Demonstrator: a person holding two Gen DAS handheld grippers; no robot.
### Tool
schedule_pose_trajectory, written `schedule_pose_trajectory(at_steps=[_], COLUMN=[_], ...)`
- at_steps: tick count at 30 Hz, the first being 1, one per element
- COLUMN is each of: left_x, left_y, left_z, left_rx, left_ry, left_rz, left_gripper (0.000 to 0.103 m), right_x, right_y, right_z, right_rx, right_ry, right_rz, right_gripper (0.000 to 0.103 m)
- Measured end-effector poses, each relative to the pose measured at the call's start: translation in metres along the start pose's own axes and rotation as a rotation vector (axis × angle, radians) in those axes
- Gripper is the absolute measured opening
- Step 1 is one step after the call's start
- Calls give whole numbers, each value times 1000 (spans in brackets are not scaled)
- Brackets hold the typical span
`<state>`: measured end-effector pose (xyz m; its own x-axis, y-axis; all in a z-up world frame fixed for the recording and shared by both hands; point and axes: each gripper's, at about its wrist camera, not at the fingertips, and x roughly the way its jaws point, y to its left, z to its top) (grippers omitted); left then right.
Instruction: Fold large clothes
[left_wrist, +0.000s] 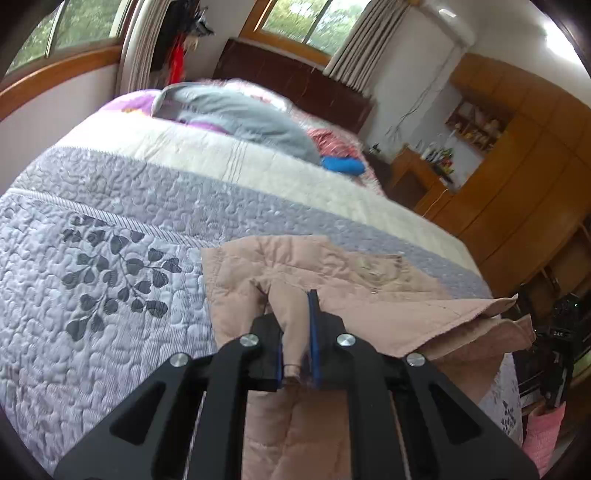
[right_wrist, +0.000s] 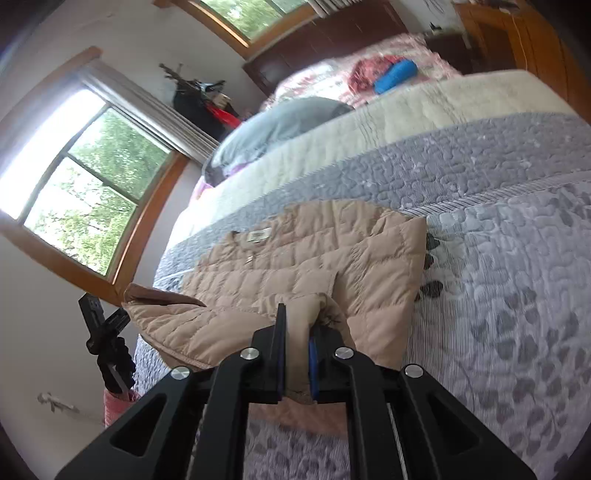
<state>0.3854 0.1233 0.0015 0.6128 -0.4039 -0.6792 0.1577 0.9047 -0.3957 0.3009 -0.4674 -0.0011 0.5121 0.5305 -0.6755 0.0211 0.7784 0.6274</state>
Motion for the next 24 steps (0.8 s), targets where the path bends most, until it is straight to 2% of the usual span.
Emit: schedule_pose_trajectory(at_steps=[7,16,18,20,22,23,24], left_x=[69,117,119,115,106,101,93], left_y=[14,38,43,51,63,68,72], left_z=[17,21,23,25,28,29,30], left_rx=[-42,-136,-161,-208,-273,-292,-310], left_ry=[104,173,193,209,211,204,185], left_rz=[57,27,-3,-72,-183,-211,-225], left_gripper=[9,13,14,19,33,37,46], right_x=[48,90,92,90,83,79,74], right_y=[-27,-65,-72,-78,-80,-80,-80], right_z=[33,49,49,49,47,46,45], right_rx=[72,175,210,238,246,251,254], right_ry=[54,111,111,111,102,94,88], right_rz=[-37,-31,-4,41,80,104,120], right_gripper=[10,12,17,22,27,31,35])
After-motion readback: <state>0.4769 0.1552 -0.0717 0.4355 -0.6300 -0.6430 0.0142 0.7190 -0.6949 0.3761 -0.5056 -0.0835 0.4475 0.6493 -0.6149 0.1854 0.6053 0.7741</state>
